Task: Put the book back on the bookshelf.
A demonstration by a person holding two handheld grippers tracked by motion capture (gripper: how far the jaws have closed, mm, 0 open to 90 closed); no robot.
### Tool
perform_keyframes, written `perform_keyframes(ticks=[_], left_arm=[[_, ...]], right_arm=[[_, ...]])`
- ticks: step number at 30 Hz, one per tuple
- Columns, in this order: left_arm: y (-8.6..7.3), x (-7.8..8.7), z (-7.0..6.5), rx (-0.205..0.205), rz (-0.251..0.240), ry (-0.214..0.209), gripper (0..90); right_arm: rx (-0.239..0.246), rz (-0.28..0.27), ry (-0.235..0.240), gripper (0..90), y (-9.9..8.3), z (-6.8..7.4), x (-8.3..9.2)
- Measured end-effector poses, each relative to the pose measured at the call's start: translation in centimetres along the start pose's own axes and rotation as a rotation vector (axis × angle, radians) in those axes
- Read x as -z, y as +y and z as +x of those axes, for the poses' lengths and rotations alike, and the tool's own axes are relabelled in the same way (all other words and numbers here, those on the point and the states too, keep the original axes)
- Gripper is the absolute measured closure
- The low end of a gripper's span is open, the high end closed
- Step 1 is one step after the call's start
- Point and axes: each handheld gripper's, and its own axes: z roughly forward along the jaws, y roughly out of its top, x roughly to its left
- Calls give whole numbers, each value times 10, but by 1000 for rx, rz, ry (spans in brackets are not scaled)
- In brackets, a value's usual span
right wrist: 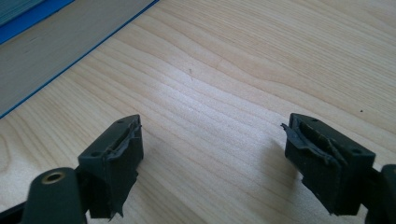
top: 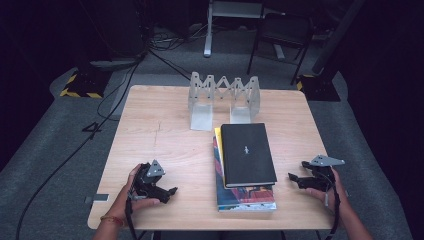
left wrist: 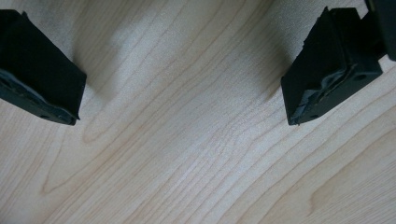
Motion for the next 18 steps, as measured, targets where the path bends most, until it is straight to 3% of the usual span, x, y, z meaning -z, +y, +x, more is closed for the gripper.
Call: perform_keyframes(ticks=[10, 15, 17, 18], left_arm=[[0, 0, -1, 5, -1, 11, 3], [0, 0, -2, 14, -2, 16, 5], [0, 1, -2, 15, -1, 20, 6], [0, 1, -2, 15, -1, 20, 6]], right_arm=[[18, 28, 18, 204, -1, -1, 5], [29, -4, 86, 244, 7, 6, 20], [67, -24, 132, 262, 13, 16, 31], [67, -24, 132, 262, 13, 16, 31]])
